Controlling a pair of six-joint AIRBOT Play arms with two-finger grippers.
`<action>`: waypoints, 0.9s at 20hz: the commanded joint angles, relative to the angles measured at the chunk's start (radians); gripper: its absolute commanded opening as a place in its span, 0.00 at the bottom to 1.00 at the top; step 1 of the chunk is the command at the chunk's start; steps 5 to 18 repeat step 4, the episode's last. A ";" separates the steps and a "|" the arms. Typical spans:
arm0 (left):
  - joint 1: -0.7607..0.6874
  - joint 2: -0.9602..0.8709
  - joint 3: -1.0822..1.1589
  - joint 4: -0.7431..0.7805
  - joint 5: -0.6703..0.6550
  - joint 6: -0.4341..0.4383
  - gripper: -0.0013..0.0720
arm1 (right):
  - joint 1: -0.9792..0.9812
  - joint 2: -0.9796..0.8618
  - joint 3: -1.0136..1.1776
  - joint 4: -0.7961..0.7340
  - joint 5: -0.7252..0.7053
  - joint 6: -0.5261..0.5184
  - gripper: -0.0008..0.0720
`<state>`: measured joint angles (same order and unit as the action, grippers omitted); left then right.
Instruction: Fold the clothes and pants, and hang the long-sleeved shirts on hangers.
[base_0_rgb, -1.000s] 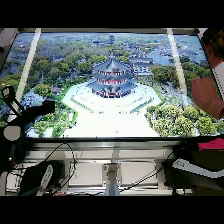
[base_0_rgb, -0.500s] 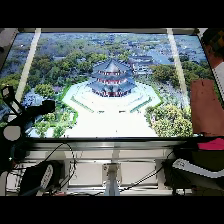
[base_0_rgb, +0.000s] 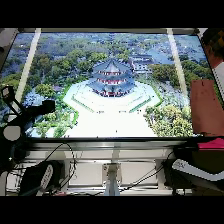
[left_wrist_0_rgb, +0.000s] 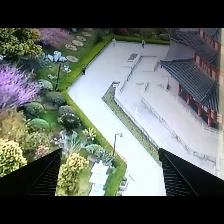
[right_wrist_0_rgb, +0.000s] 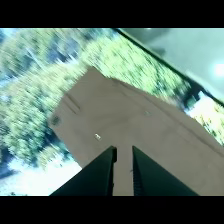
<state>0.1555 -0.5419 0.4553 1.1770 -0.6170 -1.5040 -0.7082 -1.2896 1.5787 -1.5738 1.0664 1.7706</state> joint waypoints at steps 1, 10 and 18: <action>0.000 -0.001 0.000 0.000 0.000 0.000 0.97 | 0.096 0.030 0.034 0.000 -0.111 -0.019 0.17; 0.000 -0.001 0.000 0.000 0.000 0.000 0.97 | 0.175 0.029 0.033 -0.001 -0.121 -0.019 0.17; 0.000 -0.001 0.000 0.000 0.000 0.000 0.97 | 0.175 0.029 0.033 -0.001 -0.121 -0.019 0.17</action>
